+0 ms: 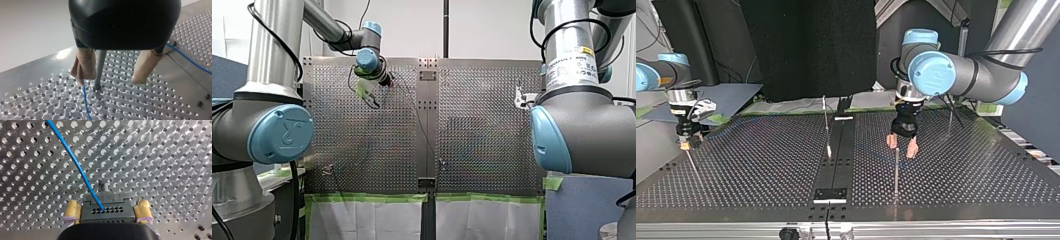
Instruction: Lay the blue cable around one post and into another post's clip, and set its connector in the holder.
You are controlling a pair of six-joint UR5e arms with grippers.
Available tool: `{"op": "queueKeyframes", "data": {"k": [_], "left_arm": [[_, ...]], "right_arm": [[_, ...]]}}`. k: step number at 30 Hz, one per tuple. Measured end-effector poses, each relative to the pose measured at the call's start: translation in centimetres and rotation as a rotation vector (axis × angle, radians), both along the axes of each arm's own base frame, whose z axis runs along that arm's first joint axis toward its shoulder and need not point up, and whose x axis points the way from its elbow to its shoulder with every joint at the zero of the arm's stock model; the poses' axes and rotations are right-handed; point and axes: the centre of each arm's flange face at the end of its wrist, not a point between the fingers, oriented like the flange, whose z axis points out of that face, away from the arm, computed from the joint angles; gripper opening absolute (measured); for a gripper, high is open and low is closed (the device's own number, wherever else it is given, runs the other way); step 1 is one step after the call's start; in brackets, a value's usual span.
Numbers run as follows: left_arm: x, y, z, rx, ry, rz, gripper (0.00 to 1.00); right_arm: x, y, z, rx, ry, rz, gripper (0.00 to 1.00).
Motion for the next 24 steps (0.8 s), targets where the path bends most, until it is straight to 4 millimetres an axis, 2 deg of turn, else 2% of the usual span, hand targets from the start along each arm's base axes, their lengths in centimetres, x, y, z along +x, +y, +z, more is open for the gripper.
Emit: {"op": "queueKeyframes", "data": {"k": [7, 14, 24], "left_arm": [[-1.1, 0.3, 0.6, 0.054, 0.024, 0.018, 1.00], [-2.4, 1.8, 2.2, 0.118, 0.033, 0.073, 1.00], [-3.5, 3.1, 3.0, 0.233, 0.088, 0.132, 1.00]], "right_arm": [[0.0, 0.0, 0.0, 0.001, 0.000, 0.000, 1.00], [0.0, 0.0, 0.0, 0.001, 0.000, 0.000, 1.00], [-0.2, 0.0, 0.0, 0.004, -0.001, -0.002, 1.00]]}}
